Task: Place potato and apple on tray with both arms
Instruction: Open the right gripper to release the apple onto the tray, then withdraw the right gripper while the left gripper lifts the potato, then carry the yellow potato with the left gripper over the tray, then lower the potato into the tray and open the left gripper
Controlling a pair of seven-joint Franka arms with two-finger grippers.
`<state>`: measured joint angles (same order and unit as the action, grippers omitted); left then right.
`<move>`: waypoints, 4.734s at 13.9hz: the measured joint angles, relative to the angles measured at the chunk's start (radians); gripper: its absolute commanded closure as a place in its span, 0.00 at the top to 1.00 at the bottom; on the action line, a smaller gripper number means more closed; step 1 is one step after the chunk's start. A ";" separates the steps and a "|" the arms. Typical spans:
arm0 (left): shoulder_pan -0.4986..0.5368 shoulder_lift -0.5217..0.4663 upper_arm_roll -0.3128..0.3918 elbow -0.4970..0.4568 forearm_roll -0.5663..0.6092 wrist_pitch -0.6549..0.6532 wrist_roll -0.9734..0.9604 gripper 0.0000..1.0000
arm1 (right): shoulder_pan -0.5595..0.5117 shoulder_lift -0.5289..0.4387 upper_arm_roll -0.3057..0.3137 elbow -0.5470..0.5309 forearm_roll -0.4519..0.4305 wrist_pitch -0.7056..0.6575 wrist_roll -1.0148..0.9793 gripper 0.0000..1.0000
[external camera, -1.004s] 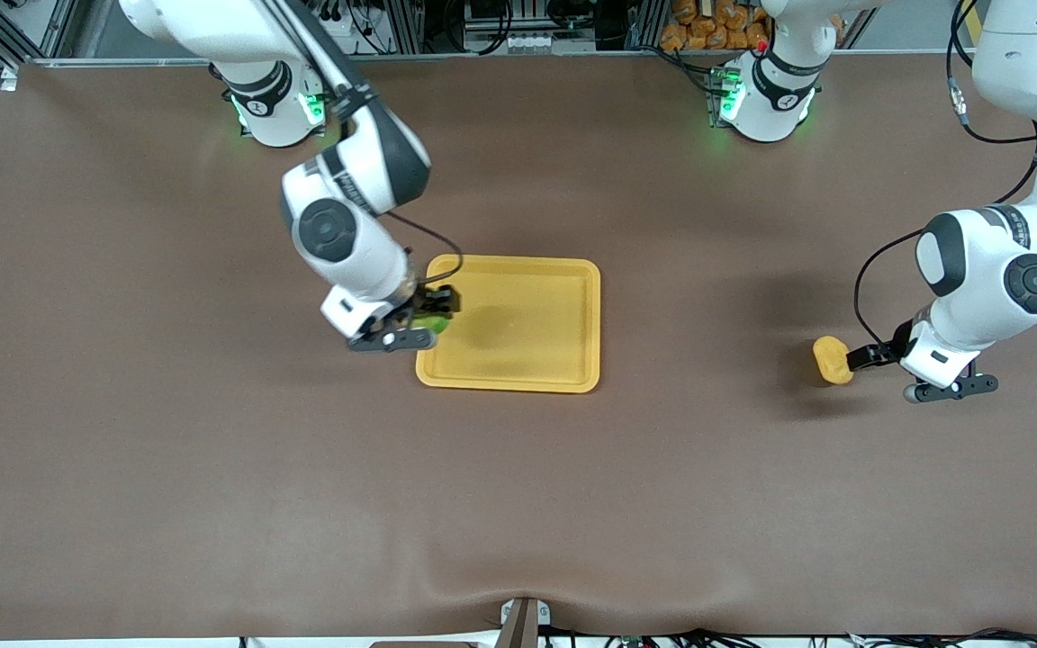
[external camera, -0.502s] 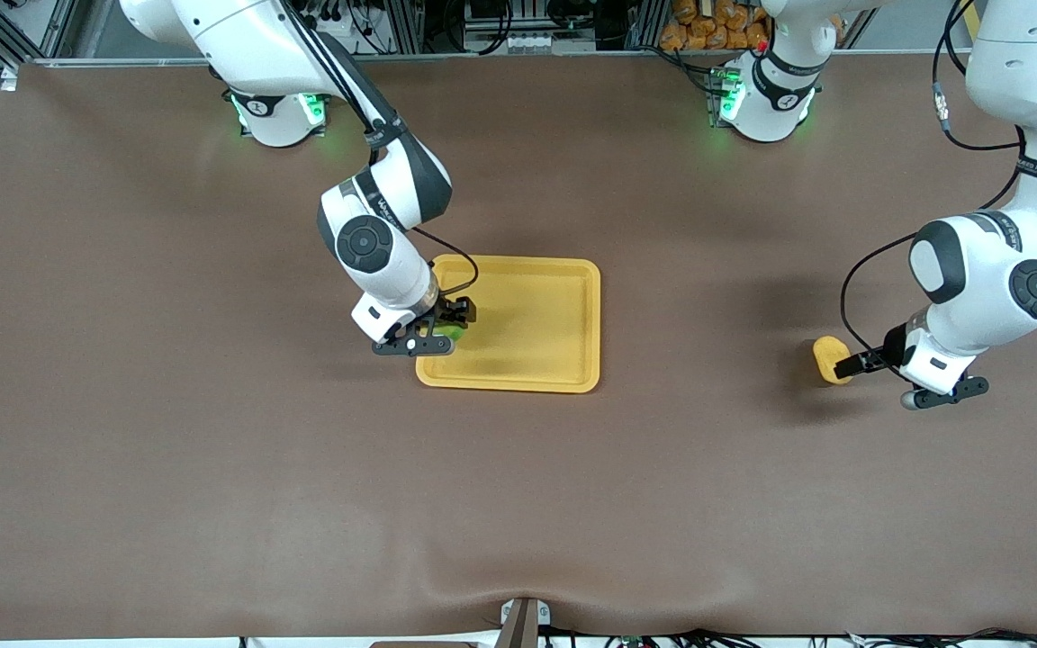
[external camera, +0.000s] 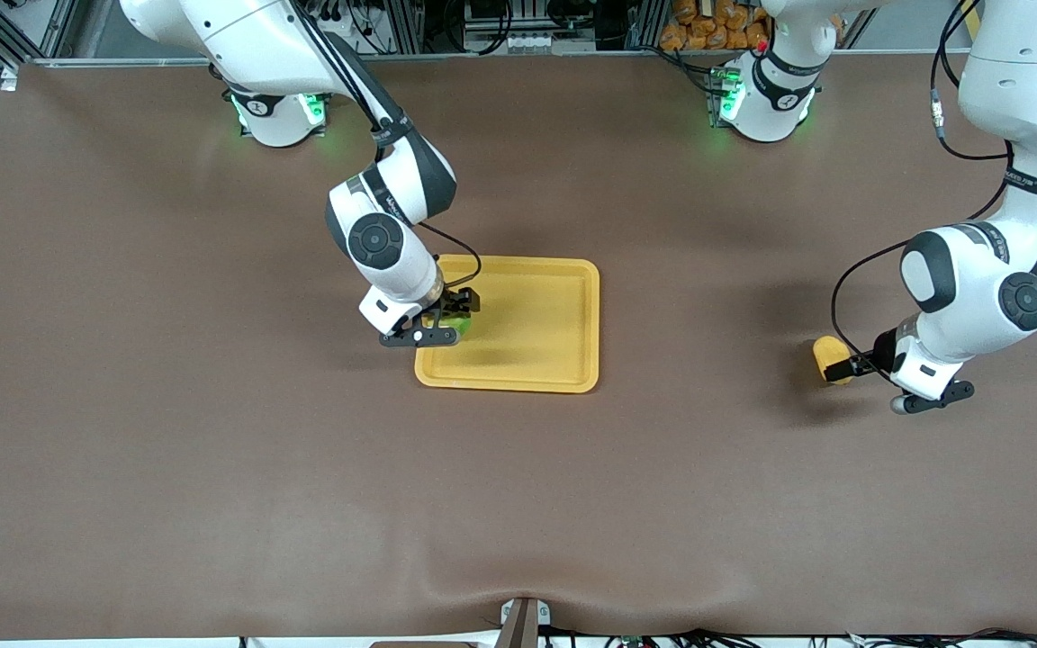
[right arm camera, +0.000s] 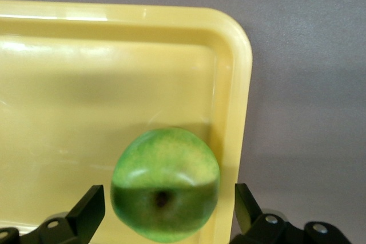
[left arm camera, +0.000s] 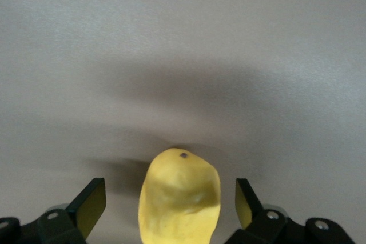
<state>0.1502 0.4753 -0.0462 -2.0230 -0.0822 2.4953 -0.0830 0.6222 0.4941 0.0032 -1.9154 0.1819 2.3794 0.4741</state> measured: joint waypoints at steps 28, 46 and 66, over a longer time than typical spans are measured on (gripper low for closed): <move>-0.002 -0.135 -0.109 0.151 -0.001 -0.301 -0.119 0.00 | -0.607 -0.500 -0.015 0.256 -0.109 -0.781 -0.442 1.00; -0.439 -0.025 -0.271 0.270 0.225 -0.337 -0.954 0.00 | -0.639 -0.513 -0.076 0.429 -0.132 -1.025 -0.445 1.00; -0.692 0.233 -0.240 0.409 0.507 -0.337 -1.013 0.00 | -0.634 -0.498 -0.048 0.469 -0.168 -0.962 -0.443 1.00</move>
<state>-0.5419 0.7087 -0.2867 -1.6141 0.4252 2.1581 -1.0958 -0.0118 -0.0037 -0.0446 -1.4461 0.0137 1.4175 0.0312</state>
